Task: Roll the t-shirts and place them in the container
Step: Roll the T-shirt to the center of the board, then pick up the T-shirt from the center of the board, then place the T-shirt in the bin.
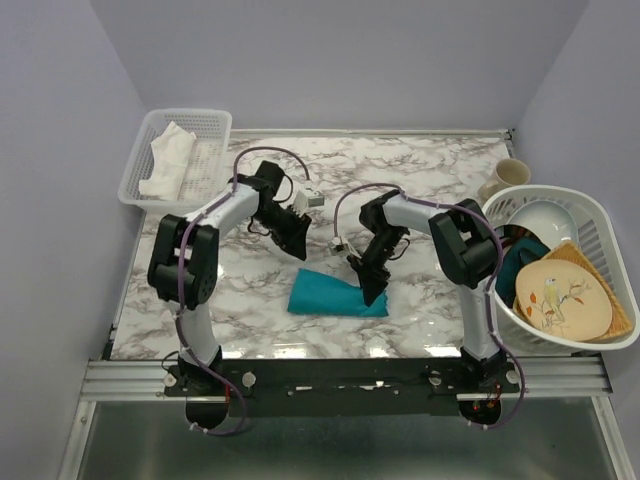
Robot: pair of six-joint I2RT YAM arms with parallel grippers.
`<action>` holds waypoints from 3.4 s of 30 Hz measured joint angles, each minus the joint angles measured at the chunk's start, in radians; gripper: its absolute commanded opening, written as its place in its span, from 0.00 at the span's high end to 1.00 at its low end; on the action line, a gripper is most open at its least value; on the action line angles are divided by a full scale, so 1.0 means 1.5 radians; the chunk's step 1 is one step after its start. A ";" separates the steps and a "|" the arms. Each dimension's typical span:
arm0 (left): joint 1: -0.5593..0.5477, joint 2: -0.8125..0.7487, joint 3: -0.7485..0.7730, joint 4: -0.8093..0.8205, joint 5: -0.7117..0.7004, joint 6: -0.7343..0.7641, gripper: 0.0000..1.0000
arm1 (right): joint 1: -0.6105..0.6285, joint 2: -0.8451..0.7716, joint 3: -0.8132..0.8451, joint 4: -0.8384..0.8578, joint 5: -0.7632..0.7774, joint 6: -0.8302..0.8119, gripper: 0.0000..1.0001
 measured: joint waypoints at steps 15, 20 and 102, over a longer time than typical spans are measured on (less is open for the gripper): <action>-0.161 -0.472 -0.416 0.312 -0.074 0.140 0.19 | -0.001 0.041 0.025 -0.071 0.002 0.013 0.60; -0.267 -0.418 -0.449 0.421 -0.091 0.132 0.18 | -0.001 0.046 0.028 -0.075 0.002 0.023 0.59; 0.279 0.121 0.415 0.312 -0.595 -0.189 1.00 | -0.220 -0.270 0.170 -0.016 0.161 0.365 0.00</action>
